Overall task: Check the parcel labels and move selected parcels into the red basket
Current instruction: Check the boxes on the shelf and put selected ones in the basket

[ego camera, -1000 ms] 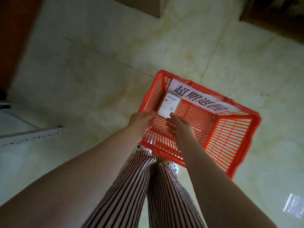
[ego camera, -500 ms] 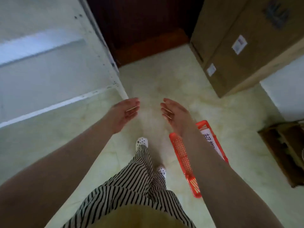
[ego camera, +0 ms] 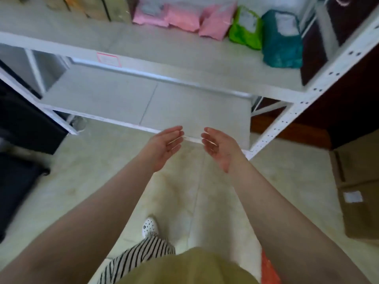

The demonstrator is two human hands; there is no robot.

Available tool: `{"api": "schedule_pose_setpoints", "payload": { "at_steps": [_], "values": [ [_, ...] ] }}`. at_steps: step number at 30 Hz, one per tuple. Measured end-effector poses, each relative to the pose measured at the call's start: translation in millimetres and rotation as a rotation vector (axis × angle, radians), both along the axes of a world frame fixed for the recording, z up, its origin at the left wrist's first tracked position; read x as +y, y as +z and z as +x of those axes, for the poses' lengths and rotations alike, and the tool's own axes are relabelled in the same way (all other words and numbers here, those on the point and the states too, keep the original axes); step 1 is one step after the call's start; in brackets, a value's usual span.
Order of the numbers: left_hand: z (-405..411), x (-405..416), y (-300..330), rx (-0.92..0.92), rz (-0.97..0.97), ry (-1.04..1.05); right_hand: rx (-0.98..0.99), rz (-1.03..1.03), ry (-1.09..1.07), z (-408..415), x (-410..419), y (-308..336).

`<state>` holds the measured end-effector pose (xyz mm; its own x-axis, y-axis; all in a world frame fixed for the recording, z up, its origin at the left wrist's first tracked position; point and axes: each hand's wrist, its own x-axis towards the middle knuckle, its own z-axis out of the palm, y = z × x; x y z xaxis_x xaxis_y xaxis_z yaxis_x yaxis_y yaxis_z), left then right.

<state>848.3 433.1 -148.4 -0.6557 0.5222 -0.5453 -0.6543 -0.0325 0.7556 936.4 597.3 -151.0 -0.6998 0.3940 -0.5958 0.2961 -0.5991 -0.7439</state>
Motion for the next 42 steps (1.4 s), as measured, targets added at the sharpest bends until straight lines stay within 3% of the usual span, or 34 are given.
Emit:
{"api": "schedule_pose_setpoints", "payload": {
  "at_steps": [10,23,32,42],
  "values": [
    [-174.4,-162.7,61.2,0.055,0.063,0.36,0.057,0.008,0.266,-216.0,-175.8,56.3],
    [-374.6,-231.0,97.7,0.031,0.093,0.645,0.082,0.007,0.287,-444.8,-243.2,101.1],
    [-517.1,-249.6,118.0,0.104,-0.009,0.661,-0.005,0.07,0.238,-599.1,-261.3,114.5],
    [-647.5,-222.1,120.7,0.143,-0.15,0.531,-0.098,0.007,0.088,-696.9,-272.9,105.5]
  ]
}}
